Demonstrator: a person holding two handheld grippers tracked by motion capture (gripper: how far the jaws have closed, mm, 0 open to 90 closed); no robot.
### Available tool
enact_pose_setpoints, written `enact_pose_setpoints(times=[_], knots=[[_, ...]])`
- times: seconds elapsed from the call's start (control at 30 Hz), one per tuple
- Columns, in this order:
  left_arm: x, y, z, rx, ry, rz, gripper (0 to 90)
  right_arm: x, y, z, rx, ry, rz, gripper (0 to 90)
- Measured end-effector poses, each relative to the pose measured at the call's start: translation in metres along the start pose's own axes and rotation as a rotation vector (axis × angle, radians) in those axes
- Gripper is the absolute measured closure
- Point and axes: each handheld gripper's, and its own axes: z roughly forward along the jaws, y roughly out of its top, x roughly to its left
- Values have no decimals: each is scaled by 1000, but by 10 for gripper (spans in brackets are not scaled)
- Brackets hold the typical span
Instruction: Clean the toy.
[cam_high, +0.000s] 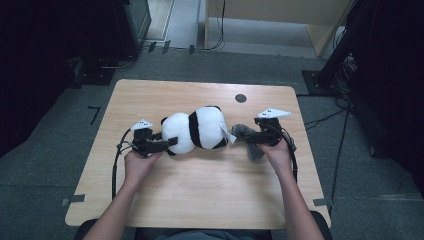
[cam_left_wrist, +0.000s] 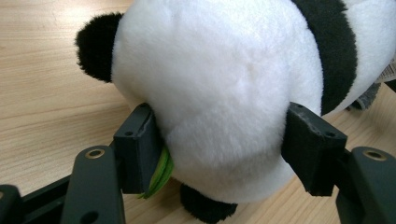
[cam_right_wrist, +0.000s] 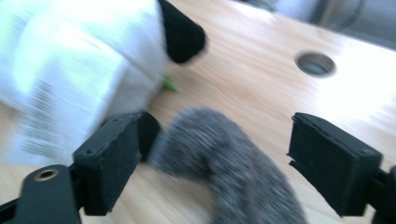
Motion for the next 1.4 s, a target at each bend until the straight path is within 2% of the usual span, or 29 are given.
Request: enact_pose_setpoints(times=[0.07, 0.13, 0.3, 0.37, 0.53, 0.63, 0.8, 0.87, 1.0, 1.2, 1.3, 1.33, 1.4], knots=[[0, -1, 0, -3, -4, -3, 312, 4, 3, -1, -35, 36, 13, 93], [-1, -1, 0, 0, -5, -1, 299, 8, 6, 1, -73, 96, 36, 50], [-4, -1, 0, 5, 7, 7, 279, 23, 10, 14, -77, 149, 27, 28], [-7, -1, -1, 9, 15, 14, 272, 29, 12, 23, -52, 156, 14, 27], [-10, -2, 1, -3, 23, 14, 260, 49, 16, 49, -5, 139, -23, 0], [-12, -2, 3, -6, 32, 20, 251, 59, 14, 68, 35, 160, -40, 0], [-11, -2, 5, -17, 32, -3, 247, 58, 11, 82, 21, 191, -24, 0], [-13, -3, 6, -19, 35, 2, 247, 58, 11, 84, 20, 202, -42, 0], [-17, -3, 9, -20, 45, 8, 250, 63, 12, 89, 19, 164, -82, 0], [-19, -3, 10, -26, 49, -7, 256, 63, 8, 94, -26, 149, -78, 0], [-21, -3, 11, -21, 52, -4, 259, 66, 6, 98, -37, 121, -102, 0], [-22, -3, 11, -19, 54, 4, 259, 66, 6, 98, -39, 110, -105, 20], [-21, -4, 10, -28, 45, 16, 256, 62, 6, 96, -48, 123, -97, 151]])
